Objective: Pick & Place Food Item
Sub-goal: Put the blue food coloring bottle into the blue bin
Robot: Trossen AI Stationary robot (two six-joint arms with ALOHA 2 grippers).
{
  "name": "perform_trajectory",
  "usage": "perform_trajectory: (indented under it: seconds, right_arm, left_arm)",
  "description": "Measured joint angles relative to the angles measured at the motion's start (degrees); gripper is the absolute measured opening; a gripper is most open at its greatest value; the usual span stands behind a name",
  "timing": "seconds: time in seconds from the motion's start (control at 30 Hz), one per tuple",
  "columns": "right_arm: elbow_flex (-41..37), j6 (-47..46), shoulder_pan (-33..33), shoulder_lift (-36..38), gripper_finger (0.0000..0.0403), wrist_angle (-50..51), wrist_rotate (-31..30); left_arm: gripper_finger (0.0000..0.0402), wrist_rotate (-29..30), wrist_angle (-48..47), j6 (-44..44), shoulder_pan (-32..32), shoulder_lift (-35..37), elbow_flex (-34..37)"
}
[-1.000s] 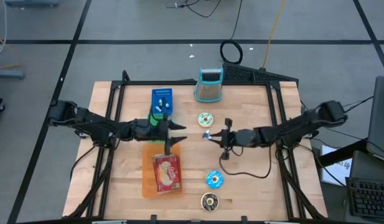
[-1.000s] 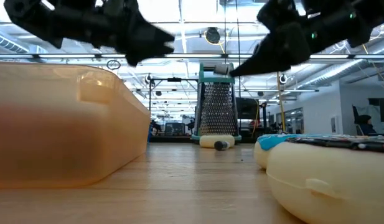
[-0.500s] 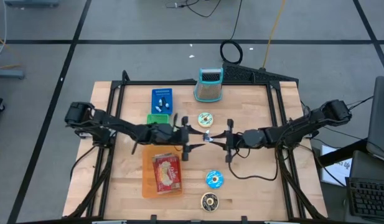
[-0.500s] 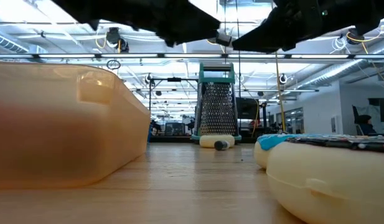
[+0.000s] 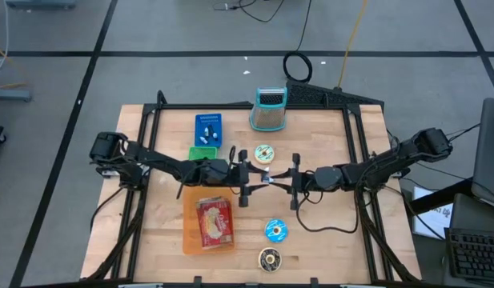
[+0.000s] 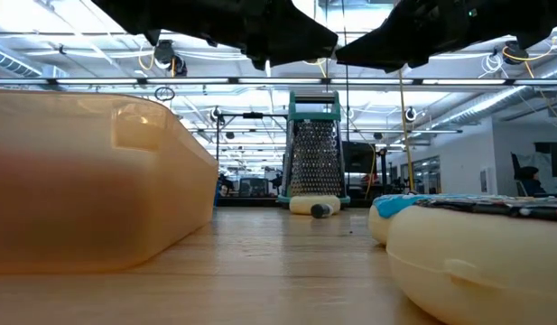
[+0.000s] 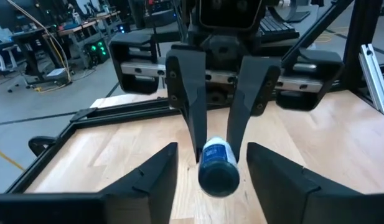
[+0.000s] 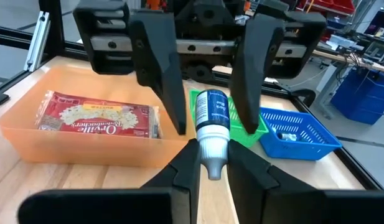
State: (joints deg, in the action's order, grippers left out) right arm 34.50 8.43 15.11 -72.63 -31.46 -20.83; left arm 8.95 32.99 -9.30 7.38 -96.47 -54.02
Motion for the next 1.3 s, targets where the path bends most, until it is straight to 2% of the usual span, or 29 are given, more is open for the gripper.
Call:
perform_trajectory:
  seconds: [0.23, 0.37, 0.47, 0.53, 0.63, 0.73, 0.87, 1.07, 1.3]
  right_arm:
    - [0.01, 0.02, -0.02, 0.01, 0.0054, -0.06, 0.03]
    - [0.0, 0.37, -0.02, 0.01, 0.0055, -0.23, -0.06]
    - [-0.01, 0.84, -0.04, 0.01, 0.0063, -0.75, -0.33]
    - [0.14, 0.01, -0.08, 0.02, 0.0079, -1.06, -0.64]
    - [0.18, -3.6, -0.17, 0.14, 0.0114, 0.41, -1.33]
    - [-0.08, -5.87, 0.13, -0.17, 0.0152, 3.05, 1.18]
    - [0.02, -5.98, -0.17, 0.01, 0.0191, 4.31, -0.1]
    - [-0.02, -5.81, -0.72, -0.01, 0.0216, 6.83, -0.05]
    - [-0.02, -6.32, -2.08, -0.02, 0.0209, 7.5, -0.11]
  left_arm:
    - [0.0097, -0.23, -0.19, 0.81, -0.2, 0.0, 0.0]
    - [0.0064, -0.46, -0.23, 0.82, -0.43, 0.0, 0.0]
    - [0.0064, -0.11, -0.62, 0.4, -0.76, 0.78, 0.02]
    - [0.0076, 2.12, -1.46, -0.31, -0.91, 2.17, 0.02]
    - [0.0087, 7.29, -4.24, -2.15, -1.48, 5.39, 0.1]
    - [0.0089, 10.78, -5.2, -2.67, -3.58, 8.64, -0.06]
    - [0.0091, 9.94, -9.28, 0.03, -6.76, 11.4, 1.67]
    - [0.0091, 10.53, -7.09, 4.7, -13.13, 15.43, 10.3]
    - [0.0092, 10.85, 3.98, 11.5, -19.35, 18.99, 23.49]
